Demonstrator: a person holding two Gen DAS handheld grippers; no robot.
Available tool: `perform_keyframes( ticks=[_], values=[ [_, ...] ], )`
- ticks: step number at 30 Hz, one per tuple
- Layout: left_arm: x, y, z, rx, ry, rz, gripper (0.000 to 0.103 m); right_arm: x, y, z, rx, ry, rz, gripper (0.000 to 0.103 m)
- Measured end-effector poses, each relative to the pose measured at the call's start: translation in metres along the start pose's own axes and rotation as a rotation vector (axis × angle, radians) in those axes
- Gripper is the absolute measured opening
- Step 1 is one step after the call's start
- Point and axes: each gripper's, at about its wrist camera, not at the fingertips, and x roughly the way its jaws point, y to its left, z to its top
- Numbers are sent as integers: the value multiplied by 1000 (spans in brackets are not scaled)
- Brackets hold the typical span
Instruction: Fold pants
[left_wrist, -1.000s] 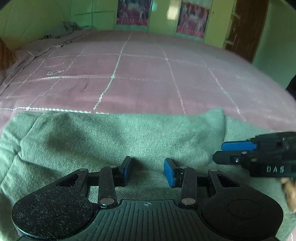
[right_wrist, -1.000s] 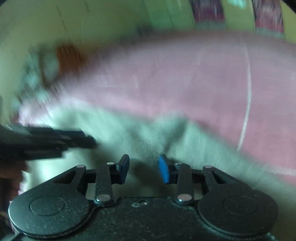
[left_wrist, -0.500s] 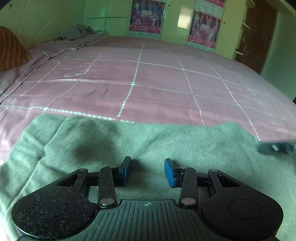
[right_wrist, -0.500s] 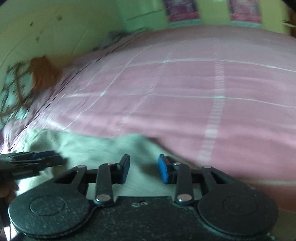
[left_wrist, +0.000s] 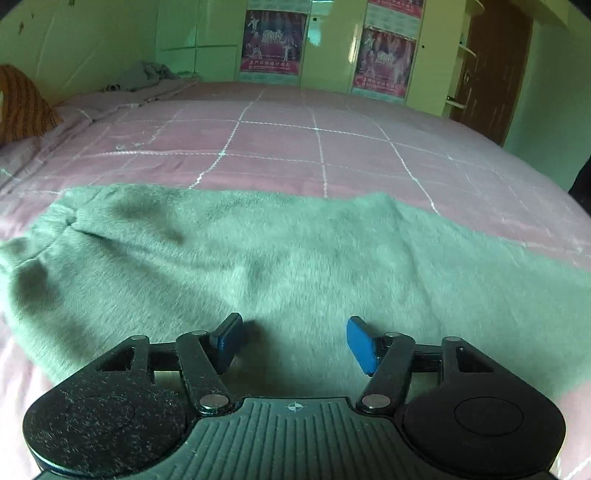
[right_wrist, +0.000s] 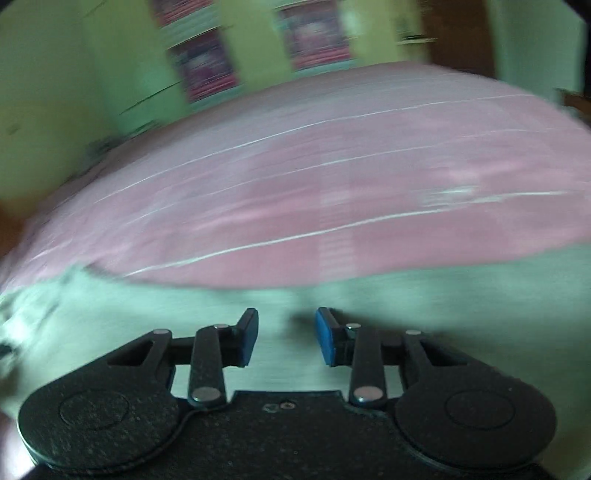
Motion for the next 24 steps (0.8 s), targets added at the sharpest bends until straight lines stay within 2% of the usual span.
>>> perform_keyframes(
  ticks=[2,5,6,7,9,10,11,12,13,14,15,17,19,20,24],
  values=[
    [-7,-4,-2,29,11,19,63,-13,-34,1,63,-28,-55,33],
    [-17,-4,-1,15,21,36,63,-30,-76,2,160,-57,-214,32],
    [-19,-5,-4,15,24,41,63,-39,-90,0,234,-66,-206,35],
    [-21,-6,-7,16,22,44,66,-53,-98,-1,283,-91,-191,43],
    [-16,-7,-11,12,18,39,74,-85,-94,-11,256,-182,-161,42],
    [-15,-10,-12,18,17,45,77,-95,-93,-19,242,-199,-119,42],
    [-16,-13,-13,29,19,53,78,-97,-93,-28,231,-186,-104,42],
    [-15,-16,-14,41,22,62,79,-93,-94,-36,210,-132,-146,41],
    [-16,-17,-13,50,25,67,79,-84,-99,-45,203,-56,-218,30],
    [-17,-18,-13,52,27,69,80,-87,-105,-52,240,-70,-224,31],
    [-19,-18,-13,48,26,68,80,-99,-110,-53,316,-120,-197,44],
    [-25,-18,-15,37,18,69,80,-123,-111,-61,408,-231,-168,44],
    [-29,-18,-19,36,9,74,80,-141,-118,-71,466,-263,-149,45],
    [-30,-19,-21,39,5,78,81,-148,-126,-76,499,-255,-131,45],
    [-29,-21,-21,40,6,90,83,-138,-142,-99,668,-153,-39,62]
  ],
)
